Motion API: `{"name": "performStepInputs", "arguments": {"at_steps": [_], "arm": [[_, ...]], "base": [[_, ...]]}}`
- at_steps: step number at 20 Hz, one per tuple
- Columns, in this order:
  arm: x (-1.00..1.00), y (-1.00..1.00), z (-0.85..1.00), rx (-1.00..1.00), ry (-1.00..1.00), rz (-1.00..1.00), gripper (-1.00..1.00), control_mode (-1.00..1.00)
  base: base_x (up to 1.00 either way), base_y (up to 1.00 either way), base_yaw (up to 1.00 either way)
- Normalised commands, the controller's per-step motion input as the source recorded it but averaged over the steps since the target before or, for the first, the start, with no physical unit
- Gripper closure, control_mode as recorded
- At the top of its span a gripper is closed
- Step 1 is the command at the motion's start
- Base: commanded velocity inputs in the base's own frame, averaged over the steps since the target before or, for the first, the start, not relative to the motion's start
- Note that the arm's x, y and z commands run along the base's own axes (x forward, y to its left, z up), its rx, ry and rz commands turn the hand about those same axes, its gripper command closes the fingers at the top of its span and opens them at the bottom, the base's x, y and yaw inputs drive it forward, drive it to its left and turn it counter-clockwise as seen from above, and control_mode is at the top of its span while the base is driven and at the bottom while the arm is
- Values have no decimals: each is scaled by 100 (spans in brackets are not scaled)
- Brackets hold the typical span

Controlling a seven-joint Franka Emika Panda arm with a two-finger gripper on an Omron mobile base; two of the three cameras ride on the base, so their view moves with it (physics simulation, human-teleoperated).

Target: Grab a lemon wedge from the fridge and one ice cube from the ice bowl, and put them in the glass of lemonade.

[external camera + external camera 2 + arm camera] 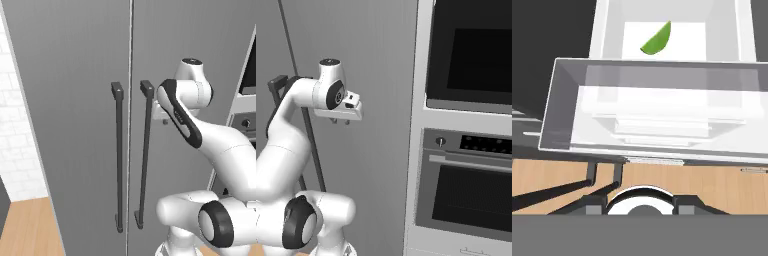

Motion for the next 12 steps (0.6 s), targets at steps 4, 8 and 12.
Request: {"name": "performStepInputs", "arguments": {"at_steps": [4, 8, 12], "arm": [[-58, -1, 0, 1, 5, 2, -100, -100], [-98, 1, -21, 1, 0, 1, -100, -100], [-90, 19, -55, 0, -1, -2, -100, -100]], "base": [[0, 0, 0], [0, 0, 0], [0, 0, 0]]}}
